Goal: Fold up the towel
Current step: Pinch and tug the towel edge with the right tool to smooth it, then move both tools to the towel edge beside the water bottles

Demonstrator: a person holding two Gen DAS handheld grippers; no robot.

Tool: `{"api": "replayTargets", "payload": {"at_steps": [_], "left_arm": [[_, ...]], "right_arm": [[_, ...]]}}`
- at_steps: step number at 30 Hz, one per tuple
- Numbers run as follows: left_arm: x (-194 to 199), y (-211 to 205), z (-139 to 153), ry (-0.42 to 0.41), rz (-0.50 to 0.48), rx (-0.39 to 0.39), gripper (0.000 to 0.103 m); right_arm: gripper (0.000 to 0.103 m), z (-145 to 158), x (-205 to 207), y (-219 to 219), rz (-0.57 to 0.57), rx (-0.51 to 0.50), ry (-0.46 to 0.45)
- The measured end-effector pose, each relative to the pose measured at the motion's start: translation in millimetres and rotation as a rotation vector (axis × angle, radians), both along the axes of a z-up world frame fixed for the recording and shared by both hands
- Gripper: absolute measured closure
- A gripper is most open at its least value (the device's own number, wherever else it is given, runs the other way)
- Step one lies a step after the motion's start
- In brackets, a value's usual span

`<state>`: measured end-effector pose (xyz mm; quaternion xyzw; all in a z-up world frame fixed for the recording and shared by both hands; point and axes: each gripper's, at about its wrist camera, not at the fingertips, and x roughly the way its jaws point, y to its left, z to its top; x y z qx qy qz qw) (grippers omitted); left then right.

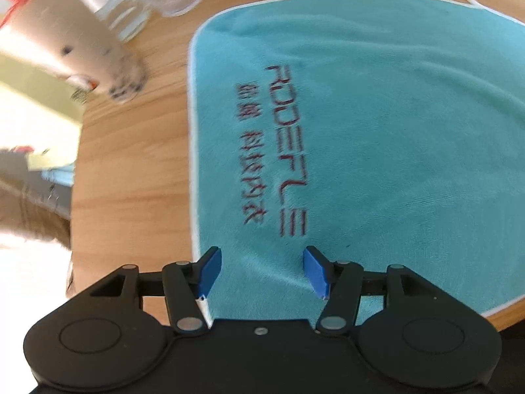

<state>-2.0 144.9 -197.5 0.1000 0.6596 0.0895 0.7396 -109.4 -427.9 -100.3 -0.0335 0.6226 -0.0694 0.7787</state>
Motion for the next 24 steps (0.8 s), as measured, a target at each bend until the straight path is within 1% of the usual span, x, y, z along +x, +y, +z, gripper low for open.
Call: {"api": "replayTargets", "payload": {"at_steps": [1,3,5,6,9,11,13,15,16,18,21,24], "left_arm": [[-4,1,3,-0.012,0.023,0.003,0.045],[-12,5,8,-0.036,0.079,-0.041,0.041],[-17,7,9,-0.048,0.103,-0.074,0.038],[-20,7,8,-0.05,0.116,-0.082,0.038],[-26,7,2,-0.031,0.143,-0.079,0.038],[-31,8,-2,-0.021,0.15,-0.07,0.037],[-35,11,-3,-0.029,0.155,-0.077,0.037],[-37,14,-4,-0.025,0.164,-0.087,0.034],[-37,16,-4,-0.017,0.176,-0.088,0.033],[-38,21,-7,-0.002,0.205,-0.081,0.025],[-41,24,-8,0.009,0.199,-0.062,0.024],[-43,22,-8,0.018,0.183,-0.047,0.024]], "right_arm": [[0.054,2,2,-1,-0.004,0.0,-0.007],[0.052,1,4,-5,-0.018,-0.002,-0.008],[0.052,-2,4,-10,-0.031,-0.002,-0.012],[0.052,-5,3,-12,-0.034,-0.003,-0.006],[0.051,-13,2,-18,-0.039,-0.005,0.008],[0.05,-14,1,-22,-0.039,0.013,-0.001],[0.05,-15,1,-27,-0.049,0.033,0.004],[0.041,-17,2,-36,-0.084,0.051,0.015],[0.041,-18,2,-39,-0.101,0.059,0.02],[0.041,-19,1,-42,-0.103,0.066,0.025],[0.041,-20,-1,-42,-0.083,0.052,0.024],[0.041,-20,-2,-44,-0.088,0.056,0.022]]}}
